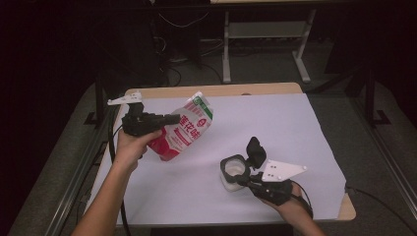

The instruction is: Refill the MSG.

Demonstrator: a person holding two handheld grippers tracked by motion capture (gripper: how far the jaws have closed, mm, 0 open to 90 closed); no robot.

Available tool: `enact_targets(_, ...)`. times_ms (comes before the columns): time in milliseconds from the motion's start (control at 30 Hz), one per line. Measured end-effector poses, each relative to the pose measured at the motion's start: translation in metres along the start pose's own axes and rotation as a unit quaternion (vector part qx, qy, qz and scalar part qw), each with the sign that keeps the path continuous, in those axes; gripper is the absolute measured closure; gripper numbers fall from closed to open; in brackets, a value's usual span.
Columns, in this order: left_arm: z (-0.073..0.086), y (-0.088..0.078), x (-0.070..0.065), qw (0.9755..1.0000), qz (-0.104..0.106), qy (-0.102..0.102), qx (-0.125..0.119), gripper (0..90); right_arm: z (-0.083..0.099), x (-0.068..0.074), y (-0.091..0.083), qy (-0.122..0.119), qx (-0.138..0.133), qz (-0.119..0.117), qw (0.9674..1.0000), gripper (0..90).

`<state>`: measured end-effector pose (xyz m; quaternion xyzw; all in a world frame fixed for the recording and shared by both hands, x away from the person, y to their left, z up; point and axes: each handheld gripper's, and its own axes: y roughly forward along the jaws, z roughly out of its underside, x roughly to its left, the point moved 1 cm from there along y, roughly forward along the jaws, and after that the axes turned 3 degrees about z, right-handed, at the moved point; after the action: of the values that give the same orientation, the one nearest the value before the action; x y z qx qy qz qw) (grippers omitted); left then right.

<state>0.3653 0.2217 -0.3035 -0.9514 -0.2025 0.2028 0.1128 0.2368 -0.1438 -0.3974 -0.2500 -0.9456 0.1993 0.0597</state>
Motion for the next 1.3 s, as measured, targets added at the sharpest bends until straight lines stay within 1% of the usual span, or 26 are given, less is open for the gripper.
enact_targets(33, 0.0, 0.0, 0.0, 1.0, -0.001, 0.001, 0.001, 90.0, 0.005, -0.003, -0.011, 0.004, -0.002, 0.004, 1.0, 90.0)
enact_targets(67, 0.0, 0.0, 0.001, 1.0, -0.001, 0.0, 0.0, 90.0, 0.008, -0.004, -0.016, 0.006, -0.002, 0.006, 1.0, 90.0)
enact_targets(100, 0.0, 0.0, 0.001, 1.0, -0.001, 0.0, 0.0, 90.0, 0.008, -0.004, -0.016, 0.006, -0.002, 0.006, 1.0, 90.0)
enact_targets(167, 0.0, 0.001, 0.002, 1.0, -0.001, 0.0, 0.0, 90.0, 0.018, -0.011, -0.029, 0.015, 0.002, 0.025, 0.9996, 90.0)
enact_targets(200, 0.001, 0.001, 0.003, 1.0, -0.002, -0.001, 0.0, 90.0, 0.018, -0.011, -0.029, 0.015, 0.002, 0.025, 0.9996, 90.0)
enact_targets(267, 0.001, 0.004, 0.004, 1.0, -0.003, 0.001, 0.002, 90.0, 0.027, -0.021, -0.042, 0.029, 0.007, 0.045, 0.9985, 90.0)
enact_targets(300, 0.001, 0.004, 0.004, 1.0, -0.003, 0.001, 0.002, 90.0, 0.03, -0.025, -0.045, 0.032, 0.007, 0.051, 0.9982, 90.0)
enact_targets(333, 0.001, 0.005, 0.005, 1.0, -0.004, 0.001, 0.002, 90.0, 0.03, -0.025, -0.045, 0.032, 0.007, 0.051, 0.9982, 90.0)
enact_targets(367, 0.001, 0.007, 0.007, 1.0, -0.003, 0.002, 0.002, 90.0, 0.036, -0.034, -0.051, 0.042, 0.01, 0.069, 0.9967, 90.0)
enact_targets(433, 0.001, 0.01, 0.01, 1.0, -0.004, 0.002, 0.001, 90.0, 0.039, -0.044, -0.054, 0.049, 0.012, 0.085, 0.9951, 90.0)
enact_targets(467, 0.001, 0.01, 0.01, 1.0, -0.004, 0.002, 0.001, 90.0, 0.039, -0.044, -0.054, 0.049, 0.012, 0.085, 0.9951, 90.0)
enact_targets(567, 0.002, 0.013, 0.014, 1.0, -0.005, 0.003, 0.001, 90.0, 0.044, -0.062, -0.057, 0.061, 0.015, 0.11, 0.992, 90.0)
enact_targets(600, 0.002, 0.014, 0.015, 1.0, -0.006, 0.005, 0.001, 90.0, 0.046, -0.068, -0.057, 0.064, 0.014, 0.118, 0.9908, 90.0)
enact_targets(633, 0.003, 0.016, 0.018, 0.9999, -0.009, 0.01, 0.004, 90.0, 0.048, -0.077, -0.058, 0.074, 0.014, 0.132, 0.9883, 90.0)
enact_targets(667, 0.003, 0.016, 0.018, 0.9999, -0.009, 0.01, 0.004, 90.0, 0.048, -0.077, -0.058, 0.074, 0.014, 0.132, 0.9883, 90.0)
enact_targets(700, 0.005, 0.019, 0.02, 0.9997, -0.013, 0.017, 0.008, 90.0, 0.048, -0.084, -0.057, 0.077, 0.017, 0.146, 0.9862, 90.0)
enact_targets(733, 0.005, 0.019, 0.02, 0.9997, -0.013, 0.017, 0.008, 90.0, 0.048, -0.084, -0.057, 0.077, 0.017, 0.146, 0.9862, 90.0)
enact_targets(767, 0.007, 0.022, 0.022, 0.9996, -0.014, 0.02, 0.011, 90.0, 0.048, -0.092, -0.055, 0.081, 0.018, 0.155, 0.9844, 90.0)
enact_targets(833, 0.011, 0.023, 0.024, 0.9996, -0.013, 0.02, 0.014, 90.0, 0.047, -0.097, -0.052, 0.082, 0.021, 0.168, 0.9823, 90.0)
enact_targets(933, 0.014, 0.024, 0.025, 0.9994, -0.016, 0.023, 0.02, 90.0, 0.046, -0.101, -0.048, 0.081, 0.023, 0.173, 0.9813, 90.0)
enact_targets(967, 0.018, 0.025, 0.026, 0.9995, -0.015, 0.019, 0.019, 90.0, 0.046, -0.105, -0.044, 0.08, 0.027, 0.175, 0.9809, 89.9)
enact_targets(1067, 0.022, 0.025, 0.028, 0.9993, -0.016, 0.021, 0.024, 90.0, 0.047, -0.105, -0.04, 0.084, 0.033, 0.178, 0.98, 89.9)
enact_targets(1100, 0.027, 0.025, 0.028, 0.9994, -0.014, 0.018, 0.026, 89.9, 0.047, -0.106, -0.039, 0.08, 0.035, 0.179, 0.9799, 89.9)
enact_targets(1200, 0.032, 0.024, 0.029, 0.9993, -0.015, 0.018, 0.029, 89.9, 0.046, -0.106, -0.04, 0.085, 0.032, 0.18, 0.9794, 90.0)
enact_targets(1233, 0.037, 0.022, 0.028, 0.9998, -0.004, 0.01, 0.015, 89.9, 0.046, -0.107, -0.041, 0.082, 0.031, 0.184, 0.979, 89.9)
enact_targets(1300, 0.039, 0.02, 0.025, 0.9998, -0.002, 0.013, 0.012, 89.9, 0.045, -0.108, -0.04, 0.085, 0.029, 0.184, 0.9788, 89.9)
